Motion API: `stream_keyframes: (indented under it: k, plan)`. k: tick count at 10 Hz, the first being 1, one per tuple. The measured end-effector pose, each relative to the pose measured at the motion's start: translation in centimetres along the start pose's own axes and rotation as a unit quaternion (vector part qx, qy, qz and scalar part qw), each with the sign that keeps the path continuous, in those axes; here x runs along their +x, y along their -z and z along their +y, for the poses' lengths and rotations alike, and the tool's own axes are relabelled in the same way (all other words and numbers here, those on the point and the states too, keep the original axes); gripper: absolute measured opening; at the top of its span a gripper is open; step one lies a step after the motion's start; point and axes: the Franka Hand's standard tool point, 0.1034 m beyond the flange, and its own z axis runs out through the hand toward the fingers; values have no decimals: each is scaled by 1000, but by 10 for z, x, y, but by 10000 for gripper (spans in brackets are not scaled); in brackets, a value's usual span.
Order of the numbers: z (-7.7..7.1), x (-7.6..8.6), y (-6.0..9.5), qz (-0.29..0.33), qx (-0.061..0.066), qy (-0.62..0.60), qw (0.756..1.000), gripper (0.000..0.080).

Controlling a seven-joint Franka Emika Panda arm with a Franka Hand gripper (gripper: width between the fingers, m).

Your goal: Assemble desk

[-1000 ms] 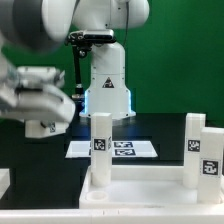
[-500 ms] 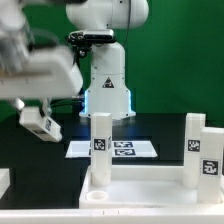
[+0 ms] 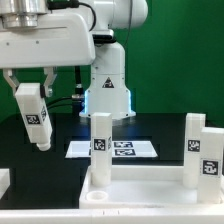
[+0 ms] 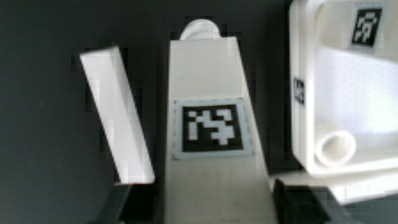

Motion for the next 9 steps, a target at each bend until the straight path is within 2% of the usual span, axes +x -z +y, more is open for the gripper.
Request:
stream_keyframes:
  k: [1,2,3,4,5,6,8,9]
  plan:
    - [-22,13,6,48,-6,19,999,284]
    - [-51,22,11,103,-10,26,994,284]
    - [-73,30,15,133,-12,25,991,284]
    - [-85,38,20,182,-22,38,982,284]
    - [-69,33,18,219,-42,43,974,284]
    - [-65,30,16,227,-48,40,972,284]
    - [-70,29,12,220,-43,34,974,284]
    - [-79,28,3,207,-36,28,977,284]
